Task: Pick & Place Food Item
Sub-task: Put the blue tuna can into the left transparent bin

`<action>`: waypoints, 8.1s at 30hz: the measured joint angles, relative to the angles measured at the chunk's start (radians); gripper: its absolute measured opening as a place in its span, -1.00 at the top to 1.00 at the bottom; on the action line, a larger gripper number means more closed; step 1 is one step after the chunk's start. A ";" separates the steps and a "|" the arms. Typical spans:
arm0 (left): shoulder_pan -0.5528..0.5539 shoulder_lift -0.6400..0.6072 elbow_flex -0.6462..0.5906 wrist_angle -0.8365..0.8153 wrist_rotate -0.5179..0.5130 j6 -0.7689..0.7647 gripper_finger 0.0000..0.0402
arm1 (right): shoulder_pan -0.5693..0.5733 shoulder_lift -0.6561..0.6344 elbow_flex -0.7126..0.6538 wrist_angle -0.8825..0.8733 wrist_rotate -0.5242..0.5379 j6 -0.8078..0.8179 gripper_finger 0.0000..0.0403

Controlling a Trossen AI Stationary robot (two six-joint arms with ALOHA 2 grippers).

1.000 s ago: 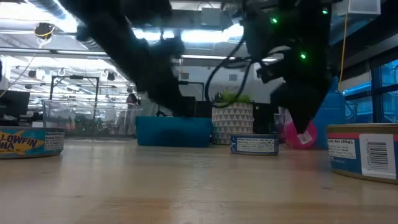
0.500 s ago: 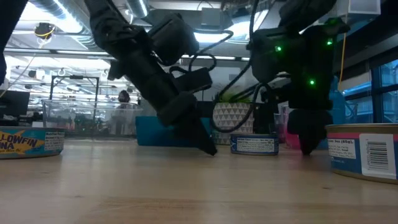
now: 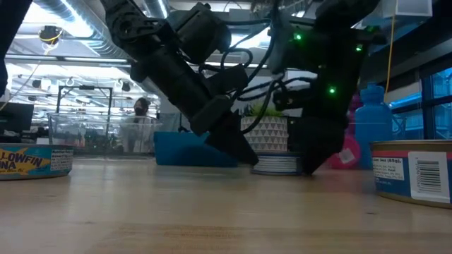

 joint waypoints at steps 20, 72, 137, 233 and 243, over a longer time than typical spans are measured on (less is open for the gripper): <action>-0.006 0.091 0.002 0.038 -0.092 -0.075 -0.99 | 0.009 -0.045 0.000 0.140 -0.015 -0.047 -0.69; -0.041 0.098 -0.002 0.132 -0.422 -0.053 -0.99 | -0.159 -0.006 -0.003 0.048 -0.070 -0.070 -0.69; -0.245 0.153 0.000 0.159 -0.315 -0.170 -0.99 | -0.215 -0.072 -0.004 0.164 -0.317 -0.070 -0.69; -0.315 0.114 0.000 -0.216 -0.782 0.378 -0.80 | -0.265 0.036 0.065 0.577 -0.878 -0.068 -0.69; -0.323 0.114 0.000 -0.252 -0.743 0.303 -0.80 | -0.240 0.019 0.067 0.679 -0.984 -0.034 -0.69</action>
